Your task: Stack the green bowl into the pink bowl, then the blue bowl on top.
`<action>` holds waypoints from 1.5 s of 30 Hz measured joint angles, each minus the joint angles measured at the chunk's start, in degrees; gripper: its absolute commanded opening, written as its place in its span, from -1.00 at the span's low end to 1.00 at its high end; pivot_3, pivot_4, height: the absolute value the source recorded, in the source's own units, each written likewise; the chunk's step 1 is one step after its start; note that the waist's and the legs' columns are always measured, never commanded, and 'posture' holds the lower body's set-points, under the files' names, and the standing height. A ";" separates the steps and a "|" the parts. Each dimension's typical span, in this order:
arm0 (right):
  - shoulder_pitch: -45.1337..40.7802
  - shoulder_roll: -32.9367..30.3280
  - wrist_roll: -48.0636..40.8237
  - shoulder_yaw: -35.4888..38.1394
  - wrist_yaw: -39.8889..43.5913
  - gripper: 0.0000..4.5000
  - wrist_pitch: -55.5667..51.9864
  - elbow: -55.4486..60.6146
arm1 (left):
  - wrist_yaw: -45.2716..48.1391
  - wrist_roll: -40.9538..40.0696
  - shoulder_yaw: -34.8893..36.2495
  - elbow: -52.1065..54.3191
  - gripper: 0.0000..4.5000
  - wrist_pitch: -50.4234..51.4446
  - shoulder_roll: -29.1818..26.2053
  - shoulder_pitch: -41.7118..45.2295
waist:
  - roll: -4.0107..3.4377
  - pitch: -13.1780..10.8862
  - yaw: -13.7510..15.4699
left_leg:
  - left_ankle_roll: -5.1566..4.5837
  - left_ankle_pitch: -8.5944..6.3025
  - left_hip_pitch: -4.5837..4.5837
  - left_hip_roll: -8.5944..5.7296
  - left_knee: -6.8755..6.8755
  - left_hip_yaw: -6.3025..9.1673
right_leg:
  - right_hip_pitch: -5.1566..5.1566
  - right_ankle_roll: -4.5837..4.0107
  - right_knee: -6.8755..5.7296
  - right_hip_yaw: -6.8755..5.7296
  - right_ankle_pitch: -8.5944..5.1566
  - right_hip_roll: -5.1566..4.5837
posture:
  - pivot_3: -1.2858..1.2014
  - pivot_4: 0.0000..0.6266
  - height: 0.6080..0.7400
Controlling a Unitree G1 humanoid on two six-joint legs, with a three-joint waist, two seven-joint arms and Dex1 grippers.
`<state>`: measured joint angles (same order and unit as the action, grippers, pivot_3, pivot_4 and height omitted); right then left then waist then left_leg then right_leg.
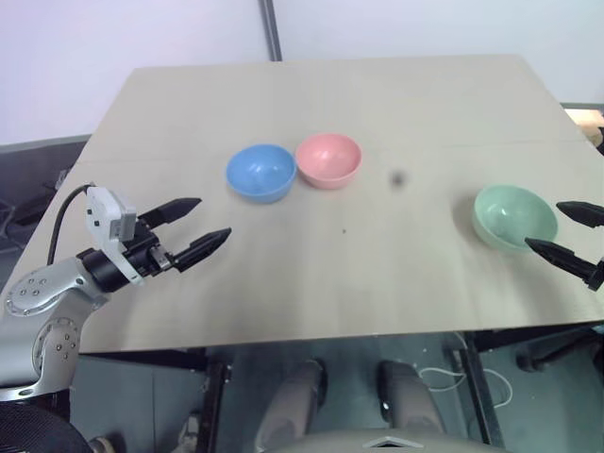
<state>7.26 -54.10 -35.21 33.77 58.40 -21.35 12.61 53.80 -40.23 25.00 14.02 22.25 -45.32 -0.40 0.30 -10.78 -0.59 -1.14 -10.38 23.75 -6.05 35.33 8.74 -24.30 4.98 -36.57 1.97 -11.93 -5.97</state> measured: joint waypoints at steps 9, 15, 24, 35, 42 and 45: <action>-3.38 -0.32 -0.04 -1.47 -0.60 0.97 -2.11 2.44 | 0.77 -1.60 -1.12 -0.05 0.97 3.90 -0.72 4.74 | 0.05 -0.02 -0.08 | -0.02 -0.01 -0.06 0.11 0.02 -0.27 | 0.00 0.05 0.00 0.00 -0.01 0.02 | 0.03 -0.52 1.00; -5.70 0.16 0.02 -4.36 -1.56 0.97 -2.97 3.30 | 0.30 -1.77 -3.11 0.68 0.97 6.05 -0.48 5.87 | 0.06 -0.03 0.00 | -0.04 -0.02 -0.03 0.12 0.01 -0.28 | -0.06 0.03 0.00 0.00 0.02 0.04 | 0.03 -0.52 1.00; -14.04 6.38 -2.93 -12.78 -4.14 0.97 -3.51 8.29 | -8.00 9.32 -15.27 8.30 0.97 6.26 -0.66 12.42 | 0.15 -0.06 0.19 | -0.03 -0.02 -0.02 0.15 0.06 -0.36 | -0.04 0.03 0.00 -0.03 0.11 0.11 | 0.03 -0.52 1.00; -15.91 10.83 0.29 -21.63 -7.35 0.97 -2.10 13.36 | -2.20 44.78 -48.72 -16.56 0.97 -2.73 1.79 51.84 | 0.28 -0.12 1.28 | -0.26 0.12 0.09 0.11 0.05 -0.37 | 0.02 0.28 0.29 -0.29 0.34 0.33 | 0.03 -0.52 1.00; -10.29 11.33 1.11 -18.86 -10.56 0.99 -1.70 17.50 | 0.18 54.83 -57.14 -38.07 0.87 -16.93 11.18 60.12 | 0.37 -0.20 1.34 | -0.26 0.11 0.16 0.13 -0.01 -0.34 | -0.01 0.11 0.38 -0.31 0.46 0.34 | 0.03 -0.52 1.00; -7.30 11.65 1.24 -17.65 -11.84 1.00 -1.70 19.42 | 0.06 57.84 -58.42 -45.59 0.37 -23.41 14.49 62.30 | 0.39 -0.21 1.31 | -0.28 0.10 0.17 0.12 0.06 -0.37 | 0.01 0.26 0.39 -0.30 0.42 0.33 | 0.03 -0.52 1.00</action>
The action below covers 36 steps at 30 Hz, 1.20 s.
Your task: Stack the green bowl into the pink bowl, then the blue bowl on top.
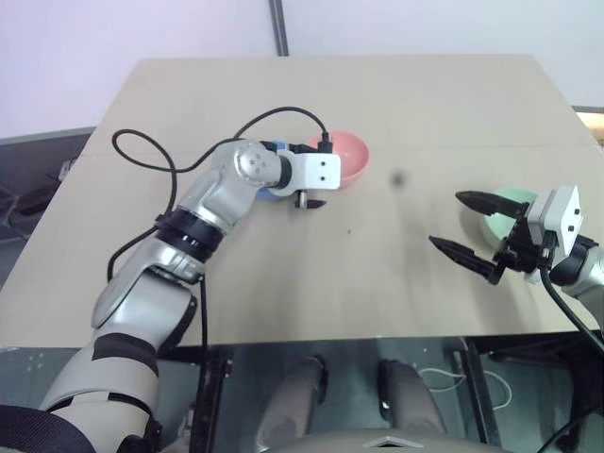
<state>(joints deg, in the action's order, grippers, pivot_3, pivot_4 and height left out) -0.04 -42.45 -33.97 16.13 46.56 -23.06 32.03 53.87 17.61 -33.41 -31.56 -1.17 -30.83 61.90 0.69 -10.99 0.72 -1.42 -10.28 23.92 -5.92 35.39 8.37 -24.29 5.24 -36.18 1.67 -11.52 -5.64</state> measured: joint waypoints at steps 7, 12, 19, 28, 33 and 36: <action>2.74 0.43 0.07 0.88 -2.19 1.00 0.03 2.03 | -0.54 4.85 -0.99 -8.96 -0.97 -10.29 4.91 1.26 | 0.02 -0.01 -0.18 | -0.01 0.00 -0.02 0.02 0.09 0.01 | 0.00 0.12 -0.11 0.01 -0.03 0.02 | 0.03 -0.52 1.00; 2.93 0.28 1.04 2.04 -2.73 1.00 0.89 1.96 | 5.43 1.98 0.84 -8.63 -0.97 -11.20 5.56 1.75 | 0.02 -0.01 -0.17 | -0.01 0.00 -0.01 0.00 0.22 0.00 | 0.04 0.15 -0.16 0.00 -0.03 0.02 | 0.03 -0.52 1.00; 2.89 0.08 2.12 3.09 -3.07 1.00 1.29 0.80 | 25.74 -15.23 6.63 16.15 -0.97 -13.74 -7.20 -8.86 | -0.01 -0.01 -1.75 | 0.00 0.00 -0.14 0.08 0.10 0.10 | -0.06 -0.10 -0.31 0.24 0.11 0.04 | 0.03 -0.52 1.00; 1.71 1.34 3.41 1.74 -3.25 1.00 2.38 -1.17 | 29.10 -17.06 7.29 21.38 0.10 -10.44 -3.83 -12.22 | -0.02 0.00 -0.95 | -0.02 -0.02 -0.17 0.04 0.73 0.11 | 0.37 0.12 -0.38 -0.06 -0.01 0.08 | 0.03 -0.52 1.00; 1.78 1.31 3.95 1.75 -3.26 1.00 2.35 -1.26 | 28.00 -16.43 6.69 21.28 0.98 -12.10 -1.27 -12.22 | -0.02 0.00 -1.49 | -0.02 -0.02 -0.18 0.06 0.69 0.14 | 0.31 0.12 -0.41 -0.04 0.00 0.09 | 0.03 -0.52 1.00; 2.73 0.56 5.25 1.61 -4.10 1.00 1.43 -0.84 | 27.49 -18.95 8.59 22.00 0.98 -9.59 -1.40 -12.32 | -0.02 0.00 -1.48 | -0.03 -0.02 -0.17 0.06 0.69 0.17 | 0.29 0.12 -0.43 -0.03 -0.01 0.09 | 0.03 -0.52 1.00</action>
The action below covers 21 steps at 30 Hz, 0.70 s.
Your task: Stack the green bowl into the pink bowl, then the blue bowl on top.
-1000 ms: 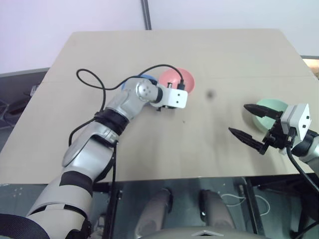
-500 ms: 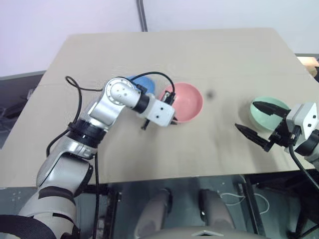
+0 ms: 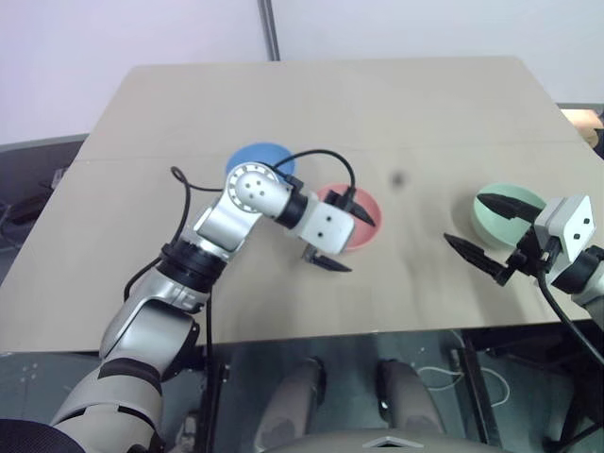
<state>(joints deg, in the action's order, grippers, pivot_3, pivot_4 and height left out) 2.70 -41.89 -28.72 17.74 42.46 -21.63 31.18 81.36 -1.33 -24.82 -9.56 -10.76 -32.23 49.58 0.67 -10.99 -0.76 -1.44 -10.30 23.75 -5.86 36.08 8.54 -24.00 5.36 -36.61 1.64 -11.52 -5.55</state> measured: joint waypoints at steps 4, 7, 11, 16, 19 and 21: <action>2.11 -2.21 6.33 -1.58 -4.66 1.00 -3.96 0.96 | -0.91 -11.71 9.96 5.42 0.98 11.93 -2.34 -2.33 | -0.04 0.01 -0.16 | -0.01 -0.01 -0.01 0.00 -0.01 0.13 | -0.10 0.01 -0.07 0.08 -0.01 0.00 | 0.03 -0.52 1.00; 1.77 -4.72 10.24 -2.28 -6.99 1.00 -7.82 -0.70 | -3.53 -19.59 18.35 9.99 0.98 19.73 -5.41 -8.49 | -0.09 0.03 -0.45 | -0.01 -0.01 -0.06 0.03 -0.05 0.05 | -0.14 0.00 -0.13 0.19 -0.01 0.02 | 0.03 -0.52 1.00; -0.73 -5.45 13.65 -5.14 -7.95 0.89 -9.63 -5.99 | -5.58 -26.84 26.25 13.41 0.99 21.71 -5.52 -15.16 | -0.06 0.02 0.16 | 0.00 -0.01 -0.04 0.03 0.00 0.02 | -0.11 -0.03 -0.11 0.14 -0.01 0.00 | 0.03 -0.52 1.00; -4.52 -6.77 17.51 -8.86 -6.63 0.13 -8.63 -15.71 | -3.19 -37.41 33.27 16.33 1.00 28.58 -8.78 -24.95 | -0.07 0.02 0.08 | -0.01 -0.02 -0.03 0.02 -0.01 -0.06 | -0.13 -0.13 -0.10 0.20 -0.06 0.00 | 0.03 -0.52 1.00; -6.30 -7.67 19.02 -10.34 -4.76 -0.33 -6.74 -19.15 | -2.07 -41.07 36.25 17.78 1.00 31.62 -11.28 -29.12 | -0.09 0.01 0.08 | -0.01 -0.02 -0.03 0.04 -0.03 -0.08 | -0.13 -0.24 -0.11 0.18 -0.13 0.00 | 0.03 -0.52 1.00; -7.24 -7.94 19.47 -10.63 -3.97 -0.70 -5.67 -20.45 | -1.78 -42.18 37.33 18.95 1.00 32.83 -12.60 -30.43 | -0.09 0.01 0.09 | 0.00 -0.02 -0.03 0.04 -0.03 -0.08 | -0.13 -0.25 -0.11 0.21 -0.14 -0.02 | 0.03 -0.52 1.00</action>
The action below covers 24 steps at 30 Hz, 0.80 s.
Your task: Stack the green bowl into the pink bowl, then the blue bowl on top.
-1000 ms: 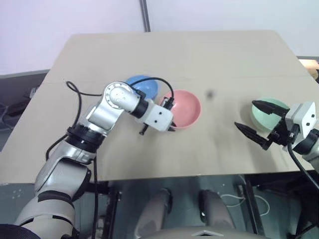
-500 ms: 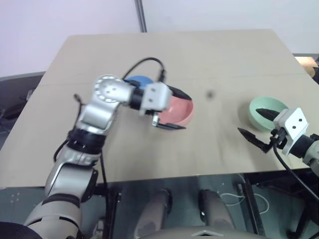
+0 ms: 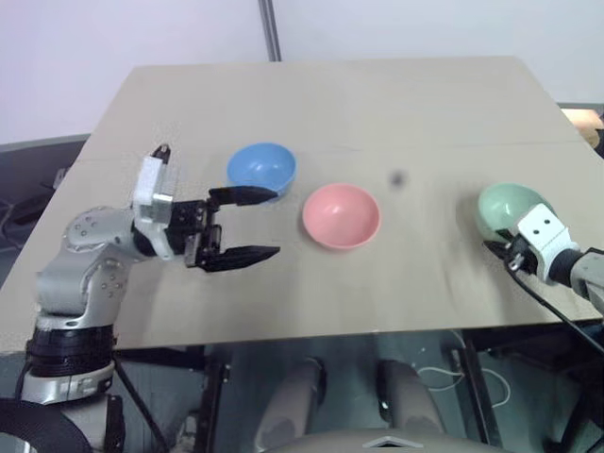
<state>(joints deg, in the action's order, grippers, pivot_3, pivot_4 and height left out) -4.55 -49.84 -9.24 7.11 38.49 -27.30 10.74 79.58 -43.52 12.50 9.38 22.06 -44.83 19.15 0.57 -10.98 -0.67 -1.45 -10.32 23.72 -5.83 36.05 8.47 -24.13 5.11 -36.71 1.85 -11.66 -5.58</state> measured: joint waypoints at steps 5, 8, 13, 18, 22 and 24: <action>-2.51 -0.45 2.45 -0.74 1.04 -0.97 3.15 -2.00 | -0.86 -1.23 1.54 2.04 1.00 0.70 -0.87 -1.89 | 0.00 0.00 0.03 | 0.00 0.00 0.00 0.00 -0.01 0.00 | -0.02 0.00 0.01 0.03 0.00 -0.01 | 0.03 -0.52 1.00; -3.63 -0.41 1.27 -0.64 3.13 -0.97 4.50 -0.45 | -1.64 -1.24 1.76 2.75 1.00 0.32 -0.63 -2.67 | -0.01 -0.01 -0.07 | 0.00 0.00 0.00 0.01 -0.06 -0.01 | -0.08 -0.01 0.00 0.09 0.00 -0.01 | 0.03 -0.52 1.00; -11.03 2.59 -8.06 -1.88 8.17 -0.97 3.31 12.36 | -3.91 -1.69 4.02 2.68 1.00 -0.85 1.33 -4.37 | -0.04 -0.02 -0.51 | 0.01 -0.01 -0.01 0.10 -0.13 -0.10 | -0.17 -0.01 -0.01 0.23 0.01 0.04 | 0.03 -0.52 1.00; -20.54 10.77 -13.91 -11.10 9.21 -0.97 -1.50 19.23 | -8.28 3.35 5.46 -2.85 1.00 -5.64 2.70 -7.27 | 0.02 0.01 -0.10 | 0.02 -0.01 0.02 0.10 -0.17 -0.07 | -0.19 -0.05 0.02 0.21 0.02 0.04 | 0.03 -0.52 1.00; -24.69 19.53 -8.69 -22.25 9.41 -0.50 1.44 9.93 | -10.95 8.29 5.46 -7.85 1.00 -9.85 4.07 -10.37 | 0.11 0.02 0.11 | 0.03 -0.02 0.08 0.02 -0.17 -0.06 | -0.22 -0.24 0.12 0.19 0.17 0.02 | 0.03 -0.52 1.00; -26.12 21.35 -6.25 -24.61 9.19 -0.10 3.49 5.67 | -11.59 8.56 5.54 -7.82 1.00 -10.48 4.11 -10.31 | 0.13 0.02 0.23 | 0.04 -0.02 0.08 0.01 -0.17 -0.03 | -0.27 -0.25 0.12 0.15 0.19 0.03 | 0.03 -0.52 1.00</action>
<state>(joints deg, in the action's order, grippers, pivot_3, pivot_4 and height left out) -30.67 -28.48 -15.49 -17.50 47.69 -23.81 16.41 67.99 -34.96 18.04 1.56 11.59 -40.71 8.83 0.70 -10.96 -0.45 -1.41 -10.34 23.81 -5.82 35.88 8.44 -24.40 4.86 -36.60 2.00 -11.47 -5.55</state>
